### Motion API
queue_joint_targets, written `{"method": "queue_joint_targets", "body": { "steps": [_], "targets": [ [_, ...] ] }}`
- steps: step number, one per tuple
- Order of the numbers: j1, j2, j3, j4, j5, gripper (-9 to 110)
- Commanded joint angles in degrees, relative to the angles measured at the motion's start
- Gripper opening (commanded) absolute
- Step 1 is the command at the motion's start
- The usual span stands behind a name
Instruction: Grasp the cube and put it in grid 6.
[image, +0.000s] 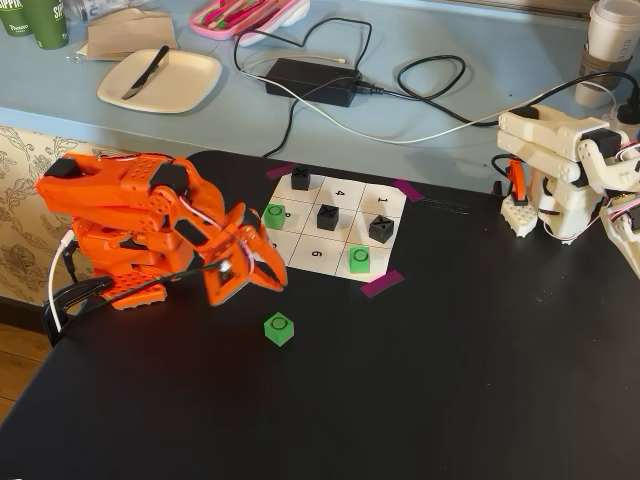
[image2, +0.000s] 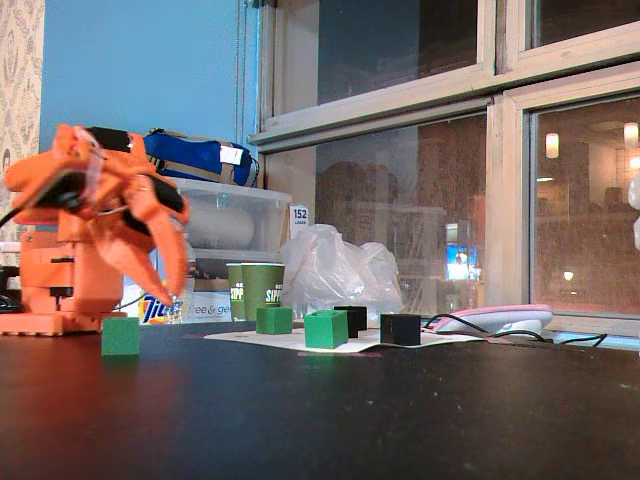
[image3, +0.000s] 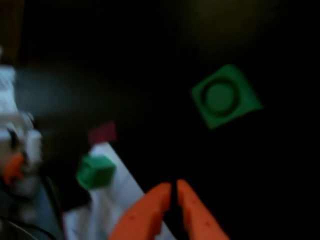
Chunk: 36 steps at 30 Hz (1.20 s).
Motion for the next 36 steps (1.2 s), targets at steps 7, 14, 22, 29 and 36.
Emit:
{"method": "queue_joint_targets", "body": {
  "steps": [7,14,22,29,36],
  "targets": [
    [-0.53,0.62,4.22,0.44,-2.20,0],
    [1.58,0.62,4.22,-0.26,0.00,0],
    [12.48,0.53,4.22,-3.87,16.70,0],
    [12.83,0.53,4.13,-3.69,18.81,0],
    [14.50,-6.42,-3.78,-4.31,27.69,0]
  ]
}}
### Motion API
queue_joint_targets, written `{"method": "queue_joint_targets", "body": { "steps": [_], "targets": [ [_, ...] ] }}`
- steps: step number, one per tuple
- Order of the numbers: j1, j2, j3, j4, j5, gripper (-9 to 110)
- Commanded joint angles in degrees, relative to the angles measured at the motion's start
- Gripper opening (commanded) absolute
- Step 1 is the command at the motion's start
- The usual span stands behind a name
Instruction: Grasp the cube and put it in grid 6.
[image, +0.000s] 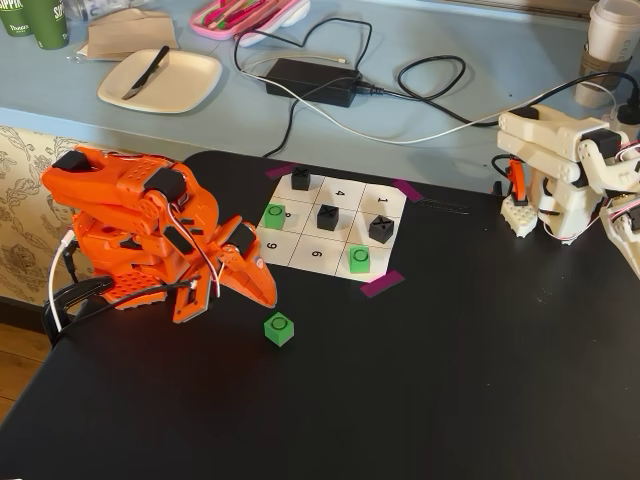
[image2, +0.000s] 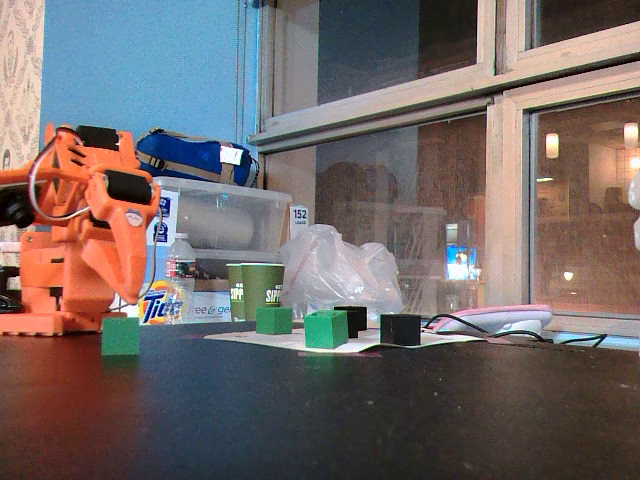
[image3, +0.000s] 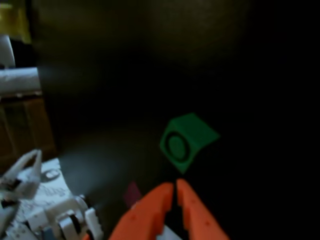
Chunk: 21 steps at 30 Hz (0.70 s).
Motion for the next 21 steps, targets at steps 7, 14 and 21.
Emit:
{"method": "queue_joint_targets", "body": {
  "steps": [7,14,21],
  "targets": [
    [4.75,-35.68,-26.28,-2.64,10.02,0],
    [4.92,-51.15,-55.02,15.91,14.06,0],
    [4.75,-61.44,-69.26,26.19,16.96,0]
  ]
}}
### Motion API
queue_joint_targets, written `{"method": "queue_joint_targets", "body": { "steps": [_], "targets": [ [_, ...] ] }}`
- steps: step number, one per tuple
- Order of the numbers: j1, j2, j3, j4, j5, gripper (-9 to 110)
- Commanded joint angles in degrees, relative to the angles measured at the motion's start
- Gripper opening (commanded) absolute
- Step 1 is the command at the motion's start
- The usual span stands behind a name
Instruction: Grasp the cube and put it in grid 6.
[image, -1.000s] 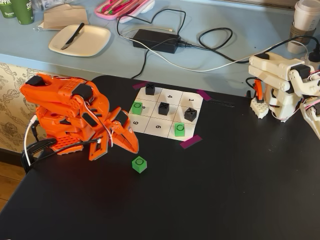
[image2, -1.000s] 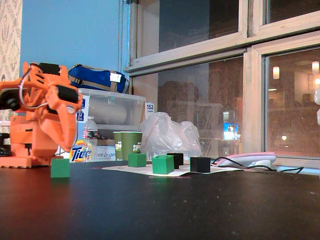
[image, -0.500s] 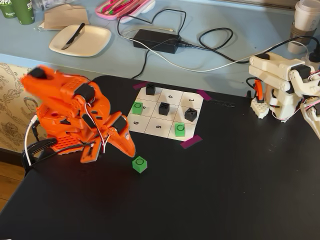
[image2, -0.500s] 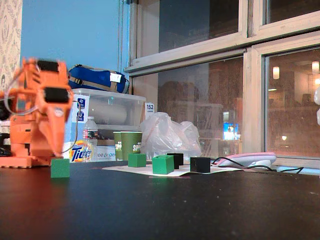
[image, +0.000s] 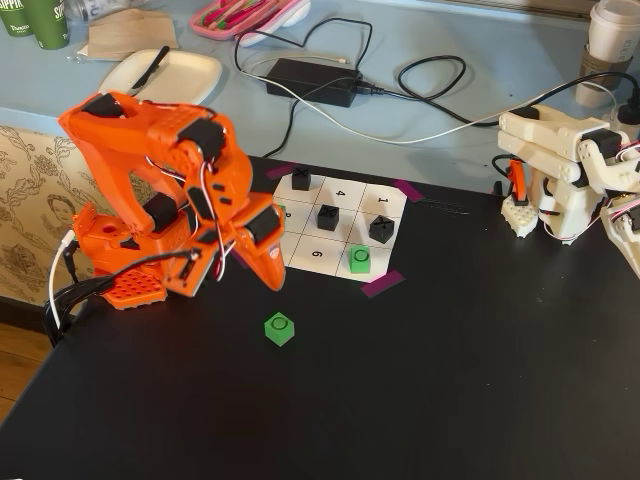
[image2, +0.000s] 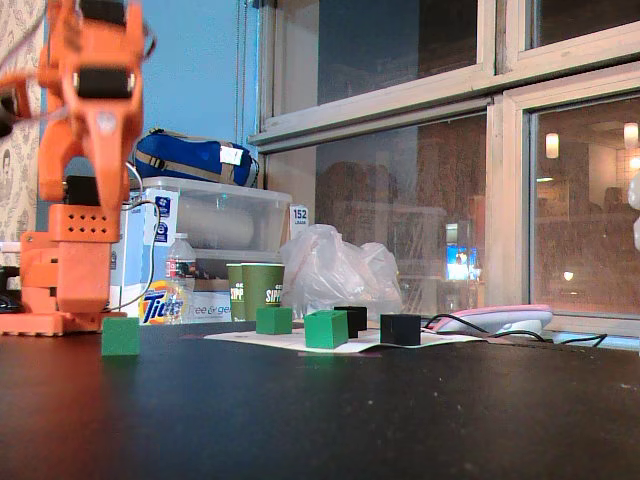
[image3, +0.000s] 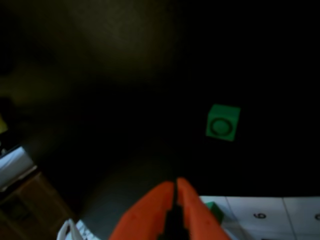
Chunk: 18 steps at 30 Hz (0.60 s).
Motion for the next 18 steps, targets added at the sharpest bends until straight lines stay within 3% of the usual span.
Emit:
{"method": "queue_joint_targets", "body": {
  "steps": [1,8,17,18],
  "targets": [
    [-0.35,-4.75,-7.21,3.69,0.79,0],
    [1.58,-16.08,-12.74,5.80,-2.37,0],
    [2.29,-17.40,-10.90,5.01,-5.36,0],
    [1.67,-17.31,-10.90,5.27,-5.80,5]
  ]
}}
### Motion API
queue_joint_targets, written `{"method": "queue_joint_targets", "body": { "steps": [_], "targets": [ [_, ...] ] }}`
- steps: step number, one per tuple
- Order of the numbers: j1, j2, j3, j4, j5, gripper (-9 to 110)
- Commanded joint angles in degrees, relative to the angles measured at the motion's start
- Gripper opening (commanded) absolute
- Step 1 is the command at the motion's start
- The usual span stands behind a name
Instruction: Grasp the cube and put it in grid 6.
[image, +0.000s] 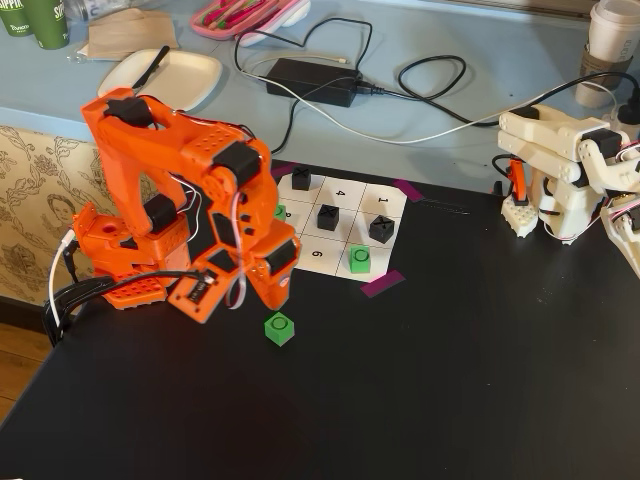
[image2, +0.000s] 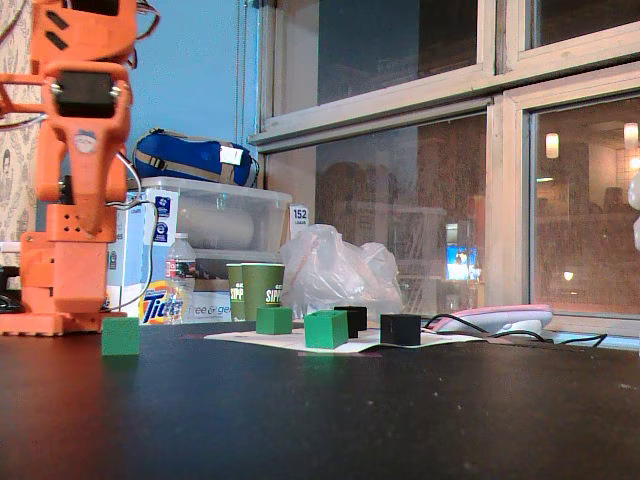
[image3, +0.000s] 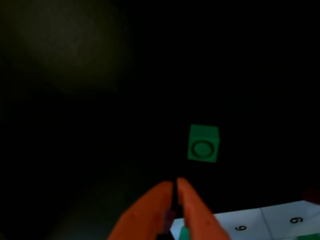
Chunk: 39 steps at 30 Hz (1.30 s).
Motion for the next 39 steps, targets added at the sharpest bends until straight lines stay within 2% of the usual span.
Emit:
{"method": "queue_joint_targets", "body": {
  "steps": [1,4,39],
  "targets": [
    [-1.85,0.18,-0.97,1.05,-1.49,10],
    [-2.99,0.18,-0.97,1.67,-1.58,18],
    [-4.13,-3.16,5.01,5.45,5.54,23]
  ]
}}
